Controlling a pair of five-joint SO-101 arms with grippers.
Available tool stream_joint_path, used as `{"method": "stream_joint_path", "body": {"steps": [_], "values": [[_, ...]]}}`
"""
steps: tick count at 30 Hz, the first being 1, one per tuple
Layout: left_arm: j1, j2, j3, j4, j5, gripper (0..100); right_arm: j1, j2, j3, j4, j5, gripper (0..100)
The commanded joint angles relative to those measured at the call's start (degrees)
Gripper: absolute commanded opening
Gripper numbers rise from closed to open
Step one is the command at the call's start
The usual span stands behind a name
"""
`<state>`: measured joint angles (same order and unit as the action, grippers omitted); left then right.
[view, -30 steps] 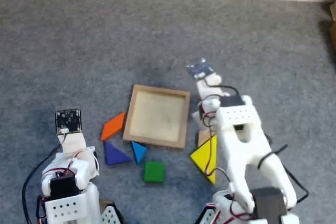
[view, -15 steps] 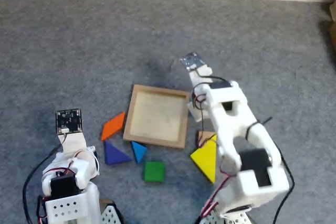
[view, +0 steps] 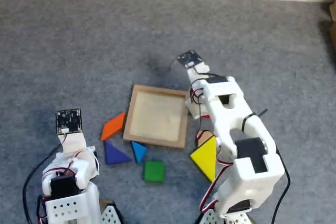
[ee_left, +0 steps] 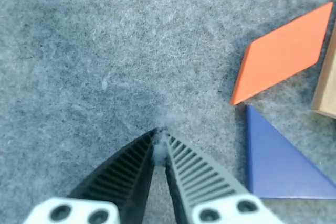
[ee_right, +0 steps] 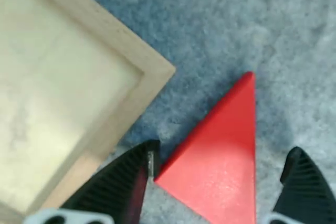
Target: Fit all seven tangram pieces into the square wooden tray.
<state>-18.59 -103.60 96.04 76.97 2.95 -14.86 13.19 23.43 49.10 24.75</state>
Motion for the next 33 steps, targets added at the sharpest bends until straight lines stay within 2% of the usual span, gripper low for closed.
{"method": "stream_joint_path", "body": {"steps": [1, 6, 13, 18, 25, 33], "values": [[-0.48, -0.40, 1.10, 0.35, 0.44, 1, 1.36, 0.92, -2.77, 2.59, -0.53, 35.4], [-0.48, -0.40, 1.10, 0.35, 0.44, 1, 1.19, 0.92, -2.86, 6.64, -0.53, 35.4], [-0.48, -0.40, 1.10, 0.35, 0.44, 1, 1.19, 0.92, -2.86, 7.08, -0.26, 35.4], [-0.48, -0.40, 1.10, 0.35, 0.44, 1, 1.19, 0.92, -2.68, 7.16, 4.40, 35.4], [-0.48, -0.40, 1.10, 0.35, 0.44, 1, 1.19, 0.66, -4.09, 12.53, 4.75, 35.4], [-0.48, -0.40, 1.10, 0.35, 0.44, 1, 1.27, 1.01, -5.93, 13.14, 4.75, 35.4]]}}
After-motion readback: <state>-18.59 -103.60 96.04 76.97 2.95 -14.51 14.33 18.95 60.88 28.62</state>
